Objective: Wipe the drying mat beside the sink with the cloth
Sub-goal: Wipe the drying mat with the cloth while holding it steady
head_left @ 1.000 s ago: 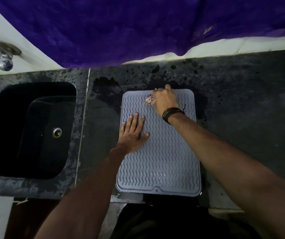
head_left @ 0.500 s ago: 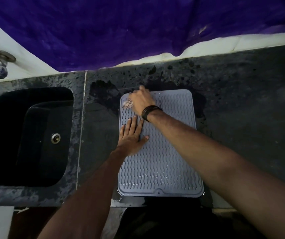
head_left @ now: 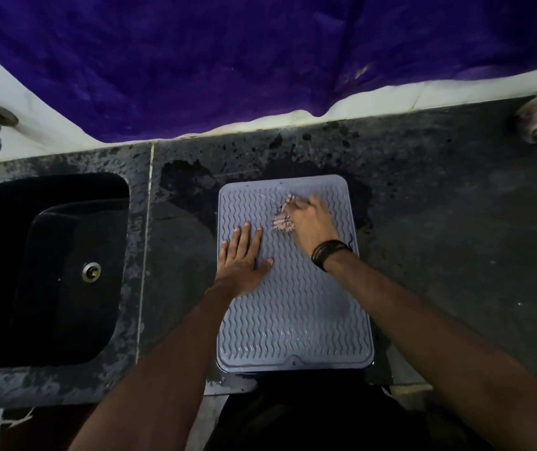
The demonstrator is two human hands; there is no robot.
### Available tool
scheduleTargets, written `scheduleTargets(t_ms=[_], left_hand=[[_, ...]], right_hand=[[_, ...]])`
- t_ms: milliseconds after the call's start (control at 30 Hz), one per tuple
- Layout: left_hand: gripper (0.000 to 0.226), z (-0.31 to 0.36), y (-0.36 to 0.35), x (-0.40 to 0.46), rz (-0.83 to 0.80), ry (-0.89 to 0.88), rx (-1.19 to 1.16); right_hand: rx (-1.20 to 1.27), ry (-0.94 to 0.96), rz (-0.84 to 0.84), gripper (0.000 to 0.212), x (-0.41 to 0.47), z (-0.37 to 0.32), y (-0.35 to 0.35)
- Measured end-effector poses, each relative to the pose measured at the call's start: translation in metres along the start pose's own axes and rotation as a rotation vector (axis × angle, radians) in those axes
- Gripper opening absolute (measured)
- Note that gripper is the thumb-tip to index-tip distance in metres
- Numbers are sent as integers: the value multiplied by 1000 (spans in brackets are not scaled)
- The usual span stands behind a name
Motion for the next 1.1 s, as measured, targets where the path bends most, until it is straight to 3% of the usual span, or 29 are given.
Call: scheduleTargets(t_ms=[367,700,833,933,1033,1100], left_hand=[[77,-2,0,3,-43,-7,-6],[76,-1,-6,2,30,-2,-15],[78,-1,-5,3,22,-8,-20],[92,-2,-1,3,-26,-18,-17],[116,0,3,1,-75,-6,3],[120,2,4,2,-75,2,12]], right_hand=[[27,-30,-3,50,27,3,9],[55,-40,-7,49,-120,-3,-21],[-13,-54,-23,41,-124,3,-15],[-59,-124,70,41,-84,9,-1],[-89,-178,26,47,-55,12,3],[-116,-177,-3,48,-57,12,-2]])
Point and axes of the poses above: each hand's wrist, its own x-axis towards the middle knuckle, its own y-axis out of the back of the hand, z = x × y, the point moved 1 cm from there along x, towards the middle knuckle, and after that the axes turned 4 degrees about z, right-handed, at the moved point
